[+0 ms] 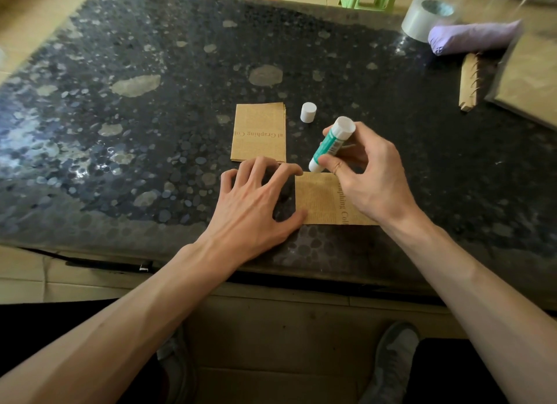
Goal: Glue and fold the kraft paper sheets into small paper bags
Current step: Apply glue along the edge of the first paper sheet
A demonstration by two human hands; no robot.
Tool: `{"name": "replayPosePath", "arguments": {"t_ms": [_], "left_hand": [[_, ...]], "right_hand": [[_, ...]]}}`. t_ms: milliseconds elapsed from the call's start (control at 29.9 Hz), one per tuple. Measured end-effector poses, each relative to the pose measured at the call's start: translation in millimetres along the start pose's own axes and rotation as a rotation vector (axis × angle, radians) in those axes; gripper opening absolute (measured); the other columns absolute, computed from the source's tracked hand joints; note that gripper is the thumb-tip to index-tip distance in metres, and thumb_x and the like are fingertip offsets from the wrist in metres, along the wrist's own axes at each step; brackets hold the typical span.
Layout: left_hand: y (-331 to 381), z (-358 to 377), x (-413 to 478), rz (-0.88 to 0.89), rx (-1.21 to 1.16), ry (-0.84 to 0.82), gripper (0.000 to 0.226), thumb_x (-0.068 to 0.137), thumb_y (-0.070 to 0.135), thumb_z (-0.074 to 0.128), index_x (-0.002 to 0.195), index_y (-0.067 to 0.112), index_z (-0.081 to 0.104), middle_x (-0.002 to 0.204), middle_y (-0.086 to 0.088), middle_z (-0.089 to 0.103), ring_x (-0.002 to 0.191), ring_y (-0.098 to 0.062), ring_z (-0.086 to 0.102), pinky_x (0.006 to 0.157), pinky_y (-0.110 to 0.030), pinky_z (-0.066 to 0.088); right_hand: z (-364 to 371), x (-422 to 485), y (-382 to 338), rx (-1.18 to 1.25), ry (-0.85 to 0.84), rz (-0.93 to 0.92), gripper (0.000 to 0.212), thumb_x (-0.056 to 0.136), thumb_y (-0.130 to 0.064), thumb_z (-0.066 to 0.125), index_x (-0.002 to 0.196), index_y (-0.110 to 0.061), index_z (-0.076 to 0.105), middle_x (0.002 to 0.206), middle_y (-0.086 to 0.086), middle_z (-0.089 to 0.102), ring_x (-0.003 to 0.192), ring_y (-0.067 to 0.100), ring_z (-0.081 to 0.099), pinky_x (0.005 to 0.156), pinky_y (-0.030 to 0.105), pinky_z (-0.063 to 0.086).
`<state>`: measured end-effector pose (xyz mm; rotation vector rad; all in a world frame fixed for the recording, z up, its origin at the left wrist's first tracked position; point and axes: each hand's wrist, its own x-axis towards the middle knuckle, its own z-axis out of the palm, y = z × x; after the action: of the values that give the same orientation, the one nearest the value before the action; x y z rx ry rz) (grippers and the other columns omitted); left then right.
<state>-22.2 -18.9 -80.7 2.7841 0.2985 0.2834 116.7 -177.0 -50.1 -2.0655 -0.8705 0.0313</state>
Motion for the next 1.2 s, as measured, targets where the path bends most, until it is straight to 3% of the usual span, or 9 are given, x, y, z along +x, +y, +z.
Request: {"name": "replayPosePath", "arguments": {"t_ms": [100, 234, 334, 434, 568, 635, 969, 1203], "left_hand": [[-1, 1, 0, 0.010, 0.025, -0.005, 0.060, 0.087, 0.073, 0.051, 0.138, 0.044, 0.042, 0.135, 0.009, 0.039, 0.133, -0.016, 0.035, 0.110, -0.041, 0.027], [-2, 3, 0, 0.012, 0.041, -0.008, 0.062, 0.085, 0.077, 0.046, 0.136, 0.041, 0.046, 0.135, 0.007, 0.039, 0.133, -0.017, 0.035, 0.109, -0.041, 0.028], [-2, 4, 1, 0.015, 0.041, -0.005, 0.062, 0.085, 0.077, 0.046, 0.135, 0.041, 0.046, 0.136, 0.007, 0.039, 0.133, -0.017, 0.035, 0.109, -0.042, 0.027], [-1, 4, 1, 0.012, 0.036, -0.004, 0.061, 0.085, 0.077, 0.047, 0.134, 0.041, 0.045, 0.136, 0.006, 0.039, 0.133, -0.018, 0.034, 0.109, -0.042, 0.027], [-1, 4, 1, 0.008, 0.032, -0.007, 0.060, 0.085, 0.076, 0.047, 0.135, 0.044, 0.044, 0.134, 0.006, 0.038, 0.133, -0.018, 0.034, 0.110, -0.044, 0.027], [-1, 4, 1, 0.011, 0.038, -0.012, 0.059, 0.086, 0.076, 0.046, 0.136, 0.045, 0.044, 0.134, 0.006, 0.038, 0.134, -0.019, 0.033, 0.110, -0.045, 0.027], [-1, 5, 0, 0.010, 0.025, -0.013, 0.055, 0.086, 0.076, 0.046, 0.133, 0.046, 0.047, 0.134, 0.007, 0.037, 0.134, -0.018, 0.033, 0.112, -0.044, 0.025], [11, 11, -5, -0.068, 0.012, 0.040, 0.056, 0.084, 0.076, 0.044, 0.130, 0.045, 0.050, 0.135, 0.005, 0.038, 0.138, -0.019, 0.030, 0.113, -0.042, 0.022]], "right_hand": [[3, -1, 0, -0.012, -0.069, -0.010, 0.038, 0.093, -0.020, 0.079, 0.128, -0.020, 0.065, 0.113, -0.015, 0.069, 0.107, -0.002, 0.068, 0.090, 0.009, 0.051], [7, -3, -2, -0.037, -0.139, -0.036, 0.038, 0.094, -0.019, 0.077, 0.130, -0.021, 0.064, 0.118, -0.010, 0.071, 0.114, 0.005, 0.067, 0.099, 0.027, 0.056], [8, -3, -3, -0.093, -0.167, -0.052, 0.036, 0.095, -0.023, 0.075, 0.129, -0.019, 0.064, 0.120, -0.007, 0.072, 0.115, 0.008, 0.067, 0.100, 0.031, 0.057], [7, -3, -4, -0.108, -0.165, -0.063, 0.035, 0.096, -0.027, 0.075, 0.127, -0.019, 0.064, 0.118, -0.007, 0.071, 0.112, 0.007, 0.067, 0.098, 0.028, 0.056], [7, -3, -3, -0.114, -0.122, -0.061, 0.031, 0.094, -0.034, 0.077, 0.119, -0.020, 0.063, 0.110, -0.012, 0.069, 0.102, 0.001, 0.065, 0.087, 0.007, 0.049], [9, -3, -2, -0.114, -0.104, -0.062, 0.032, 0.093, -0.034, 0.078, 0.118, -0.020, 0.063, 0.109, -0.013, 0.068, 0.100, -0.001, 0.064, 0.084, 0.003, 0.047], [0, -2, 1, 0.004, 0.092, -0.059, 0.031, 0.094, -0.020, 0.078, 0.120, -0.009, 0.066, 0.110, -0.011, 0.069, 0.103, -0.002, 0.069, 0.090, 0.012, 0.053], [-2, 0, 1, 0.002, -0.074, -0.008, 0.042, 0.093, -0.029, 0.079, 0.130, -0.020, 0.062, 0.113, -0.015, 0.069, 0.106, 0.001, 0.068, 0.093, 0.022, 0.058]]}}
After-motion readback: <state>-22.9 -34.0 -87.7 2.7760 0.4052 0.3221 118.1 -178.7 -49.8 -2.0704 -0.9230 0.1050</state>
